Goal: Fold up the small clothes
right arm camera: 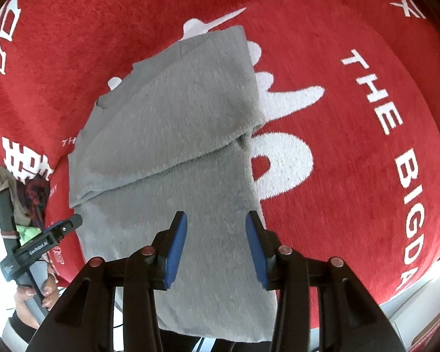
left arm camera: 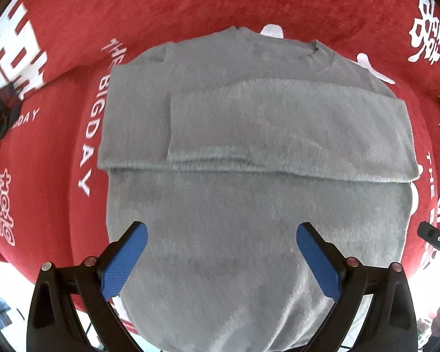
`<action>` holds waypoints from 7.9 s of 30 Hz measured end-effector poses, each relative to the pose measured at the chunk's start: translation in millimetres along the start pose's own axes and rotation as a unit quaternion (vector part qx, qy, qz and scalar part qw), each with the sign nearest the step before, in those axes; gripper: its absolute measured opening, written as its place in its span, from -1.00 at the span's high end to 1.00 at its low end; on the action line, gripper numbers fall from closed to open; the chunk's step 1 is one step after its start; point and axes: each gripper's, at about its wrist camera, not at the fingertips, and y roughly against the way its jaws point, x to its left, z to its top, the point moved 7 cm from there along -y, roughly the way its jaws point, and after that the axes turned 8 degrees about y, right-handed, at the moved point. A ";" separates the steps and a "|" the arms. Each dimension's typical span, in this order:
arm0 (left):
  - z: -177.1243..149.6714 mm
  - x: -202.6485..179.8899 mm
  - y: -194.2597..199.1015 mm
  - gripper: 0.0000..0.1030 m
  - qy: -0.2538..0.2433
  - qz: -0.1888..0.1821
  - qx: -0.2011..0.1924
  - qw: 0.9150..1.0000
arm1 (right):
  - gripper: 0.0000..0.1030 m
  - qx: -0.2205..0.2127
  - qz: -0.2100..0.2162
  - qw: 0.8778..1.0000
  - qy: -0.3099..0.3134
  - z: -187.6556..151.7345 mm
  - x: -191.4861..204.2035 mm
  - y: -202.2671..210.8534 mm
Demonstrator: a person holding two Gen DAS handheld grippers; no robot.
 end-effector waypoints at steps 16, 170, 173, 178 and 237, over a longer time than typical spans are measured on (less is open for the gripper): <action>-98.5 96.1 -19.4 -0.97 0.046 -0.022 0.037 0.998 | 0.02 0.066 0.061 0.995 0.039 -88.3 19.3 -31.0; -3.4 182.0 -43.0 -0.71 0.220 -0.168 0.076 0.958 | -0.08 -0.029 0.061 0.976 -0.205 -26.6 -30.8 -38.9; 0.2 171.2 -41.8 -0.51 0.216 -0.159 0.062 0.961 | -0.08 -0.051 0.094 0.961 -0.257 -28.6 -35.4 -50.3; 14.2 164.5 -39.9 0.19 0.154 -0.093 0.040 0.983 | 0.85 -0.058 0.061 0.976 -0.203 -0.3 -23.6 -43.6; 17.8 181.4 -0.6 -0.99 0.091 -0.030 -0.016 0.995 | 0.12 0.048 0.037 0.998 0.034 -45.2 179.1 -100.6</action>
